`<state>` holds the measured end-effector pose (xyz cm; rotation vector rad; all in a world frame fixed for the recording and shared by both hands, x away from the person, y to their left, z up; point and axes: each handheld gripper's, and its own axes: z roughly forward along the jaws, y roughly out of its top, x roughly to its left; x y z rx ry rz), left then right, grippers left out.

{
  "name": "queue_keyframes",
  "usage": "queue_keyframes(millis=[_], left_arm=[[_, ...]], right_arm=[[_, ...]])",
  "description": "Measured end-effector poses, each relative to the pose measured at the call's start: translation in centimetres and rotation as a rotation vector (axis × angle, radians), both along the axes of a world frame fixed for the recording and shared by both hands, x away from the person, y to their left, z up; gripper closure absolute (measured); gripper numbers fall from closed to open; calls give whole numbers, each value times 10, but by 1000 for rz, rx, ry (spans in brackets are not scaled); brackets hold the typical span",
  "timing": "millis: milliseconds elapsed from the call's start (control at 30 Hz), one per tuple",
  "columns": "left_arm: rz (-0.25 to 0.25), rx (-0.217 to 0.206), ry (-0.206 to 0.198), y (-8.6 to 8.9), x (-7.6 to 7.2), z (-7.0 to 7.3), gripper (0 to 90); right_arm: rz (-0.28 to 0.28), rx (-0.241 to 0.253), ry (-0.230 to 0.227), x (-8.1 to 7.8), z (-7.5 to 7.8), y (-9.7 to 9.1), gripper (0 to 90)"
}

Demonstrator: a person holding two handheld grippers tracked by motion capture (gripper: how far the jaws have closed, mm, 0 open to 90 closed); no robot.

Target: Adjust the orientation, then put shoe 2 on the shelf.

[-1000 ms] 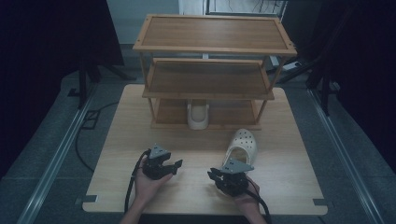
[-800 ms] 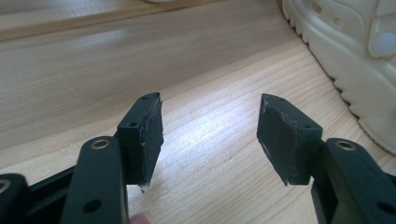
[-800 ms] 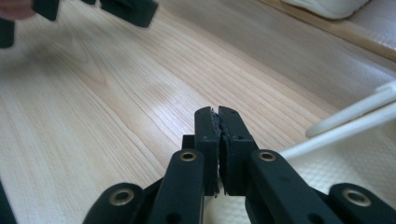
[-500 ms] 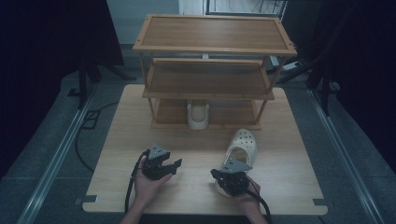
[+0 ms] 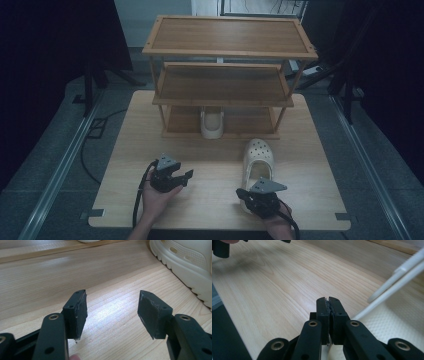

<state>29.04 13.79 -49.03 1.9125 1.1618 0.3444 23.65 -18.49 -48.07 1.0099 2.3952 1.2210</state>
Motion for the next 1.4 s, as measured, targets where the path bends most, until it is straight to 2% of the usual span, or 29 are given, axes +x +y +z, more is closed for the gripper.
queue_keyframes(millis=[267,400,500,667,933,1167,1333,1400], left_arm=[[-3,6,9,-2,0,-2,410],[-8,9,10,-4,0,-2,410],[-6,7,9,-3,0,-2,409],[-5,6,12,-2,0,-2,410],[-6,7,12,-3,0,-2,409],[-6,0,17,-3,-2,-1,407],[1,2,4,-2,-3,2,406],[2,0,3,-1,-2,3,406]], right_arm=[[-56,48,9,-15,-2,-33,864],[-73,49,13,-18,-1,-42,860],[-70,56,21,-17,-1,-44,843],[-60,38,9,-18,-1,-39,797],[-62,60,-11,-18,3,-43,754],[-82,74,-78,-12,25,-46,665],[-91,53,-102,6,47,-43,624],[-114,39,-117,14,56,-42,618]])
